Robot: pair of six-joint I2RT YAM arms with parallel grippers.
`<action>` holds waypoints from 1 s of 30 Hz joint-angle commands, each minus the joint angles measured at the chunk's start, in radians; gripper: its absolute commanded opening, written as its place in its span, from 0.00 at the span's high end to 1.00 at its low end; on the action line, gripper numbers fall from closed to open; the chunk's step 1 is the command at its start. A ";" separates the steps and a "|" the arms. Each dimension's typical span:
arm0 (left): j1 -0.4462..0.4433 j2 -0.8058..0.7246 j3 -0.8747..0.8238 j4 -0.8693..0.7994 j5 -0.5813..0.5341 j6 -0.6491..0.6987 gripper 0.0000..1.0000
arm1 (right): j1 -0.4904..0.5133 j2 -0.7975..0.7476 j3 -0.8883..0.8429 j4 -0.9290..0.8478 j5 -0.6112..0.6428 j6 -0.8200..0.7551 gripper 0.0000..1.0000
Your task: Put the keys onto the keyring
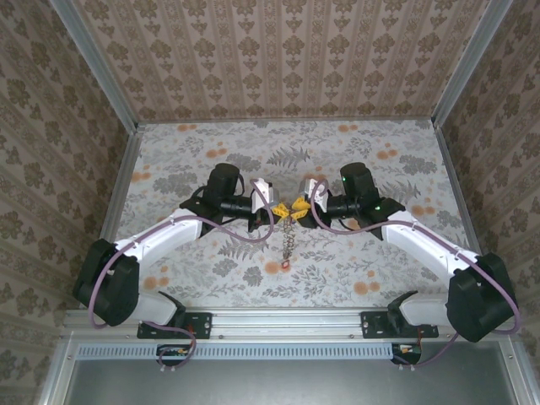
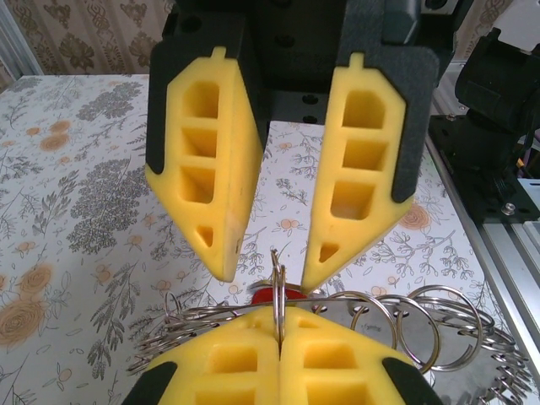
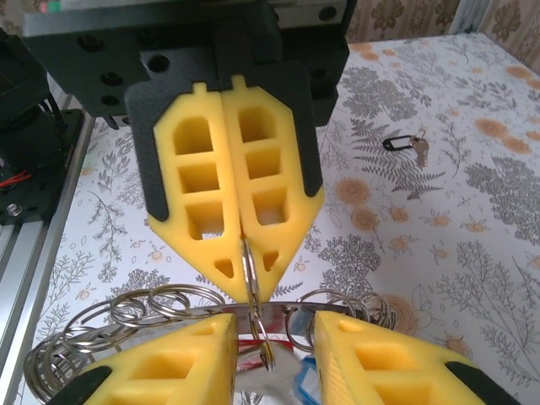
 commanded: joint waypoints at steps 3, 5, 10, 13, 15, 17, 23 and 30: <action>-0.003 -0.041 0.008 0.037 0.035 -0.001 1.00 | 0.000 -0.021 0.019 0.000 -0.044 -0.023 0.66; -0.003 -0.042 0.008 0.037 0.037 -0.001 1.00 | 0.000 -0.014 0.025 0.004 -0.046 -0.023 0.66; -0.003 -0.042 0.010 0.033 0.045 0.000 1.00 | 0.000 0.017 0.043 0.020 -0.068 -0.009 0.74; -0.003 -0.039 0.011 0.034 0.046 0.000 1.00 | 0.000 0.031 0.044 0.041 -0.083 0.003 0.78; -0.003 -0.039 0.012 0.034 0.047 0.000 1.00 | 0.000 0.038 0.047 0.048 -0.087 0.010 0.82; -0.003 -0.040 0.012 0.034 0.044 -0.001 1.00 | 0.000 0.046 0.049 0.044 -0.084 0.009 0.85; -0.003 -0.042 0.013 0.035 0.036 -0.005 0.95 | 0.000 0.053 0.068 -0.017 -0.071 -0.016 0.95; -0.018 -0.040 0.064 -0.139 -0.062 0.101 0.81 | 0.035 0.042 0.126 -0.181 0.041 -0.120 0.99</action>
